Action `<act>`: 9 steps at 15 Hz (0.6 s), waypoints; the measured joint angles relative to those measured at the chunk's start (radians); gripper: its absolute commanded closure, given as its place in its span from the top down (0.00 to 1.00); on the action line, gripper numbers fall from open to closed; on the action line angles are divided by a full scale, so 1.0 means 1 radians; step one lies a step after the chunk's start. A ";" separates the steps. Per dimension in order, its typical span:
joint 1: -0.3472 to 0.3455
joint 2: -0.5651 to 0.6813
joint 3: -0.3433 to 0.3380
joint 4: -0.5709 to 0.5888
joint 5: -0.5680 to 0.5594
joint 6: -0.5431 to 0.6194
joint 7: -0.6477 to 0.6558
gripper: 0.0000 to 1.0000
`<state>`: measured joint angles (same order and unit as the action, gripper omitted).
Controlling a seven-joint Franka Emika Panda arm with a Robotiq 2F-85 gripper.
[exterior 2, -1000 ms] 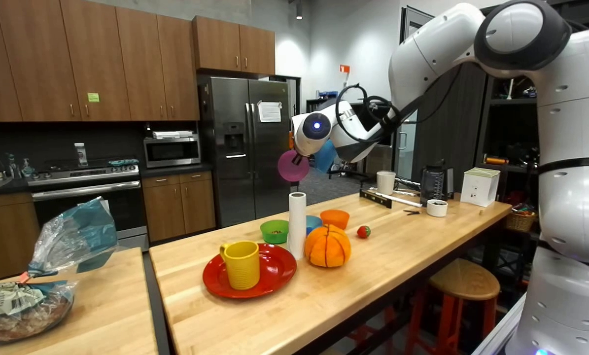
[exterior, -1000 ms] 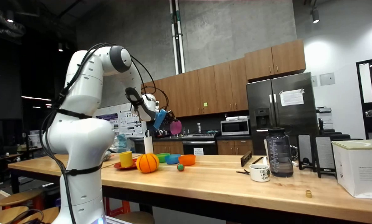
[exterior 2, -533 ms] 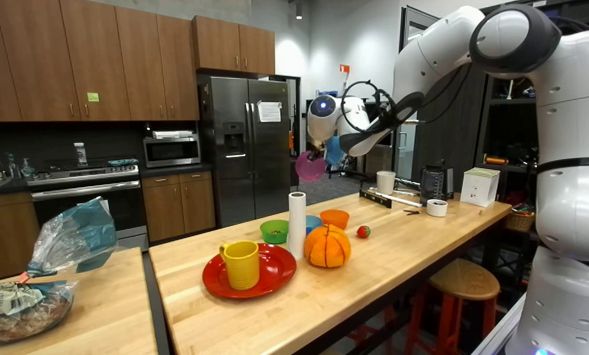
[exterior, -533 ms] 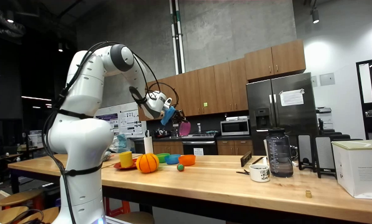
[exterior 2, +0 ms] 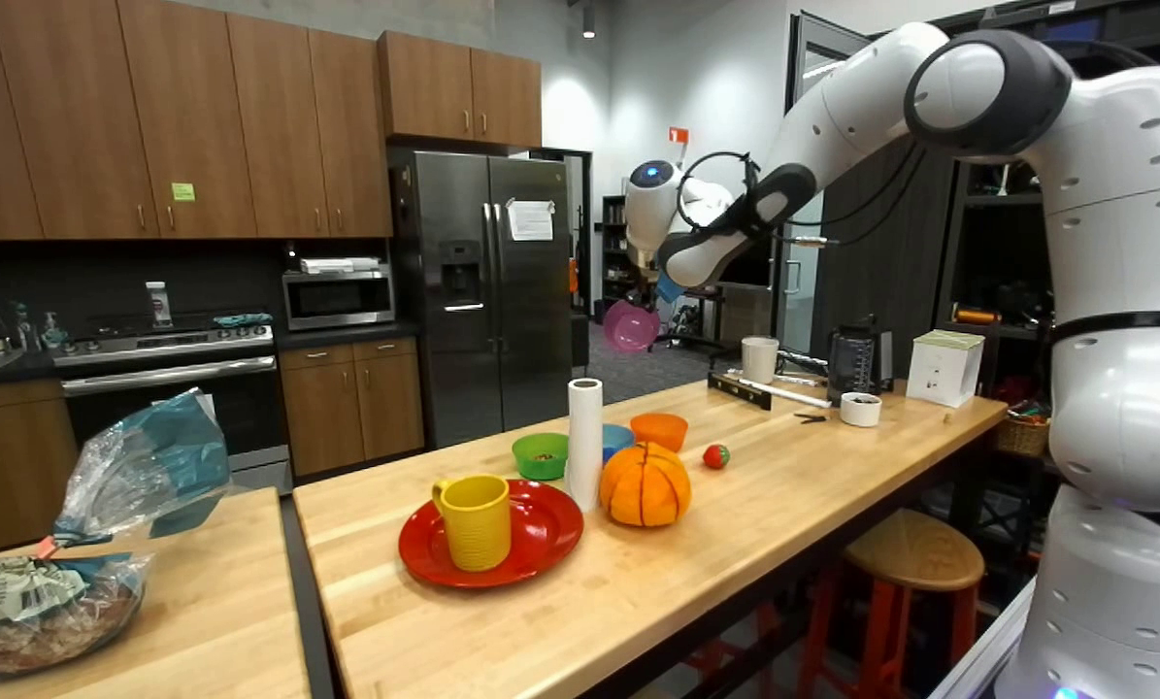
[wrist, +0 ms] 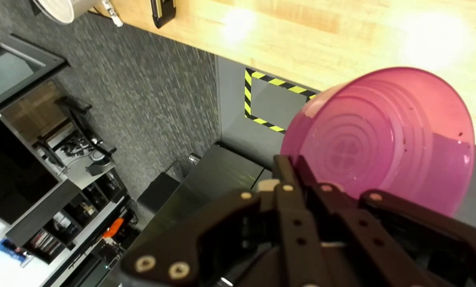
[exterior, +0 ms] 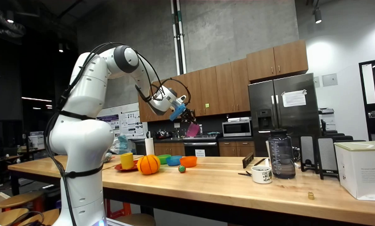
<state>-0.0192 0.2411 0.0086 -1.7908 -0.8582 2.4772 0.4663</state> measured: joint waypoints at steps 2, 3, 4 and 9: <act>-0.008 0.025 -0.018 0.039 0.125 -0.021 -0.090 0.01; -0.011 0.038 -0.029 0.060 0.178 -0.037 -0.129 0.01; -0.014 0.053 -0.040 0.084 0.225 -0.057 -0.164 0.01; -0.023 0.132 -0.108 0.199 0.376 -0.158 -0.251 0.01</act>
<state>-0.0420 0.3733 -0.0990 -1.5915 -0.4825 2.3196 0.2151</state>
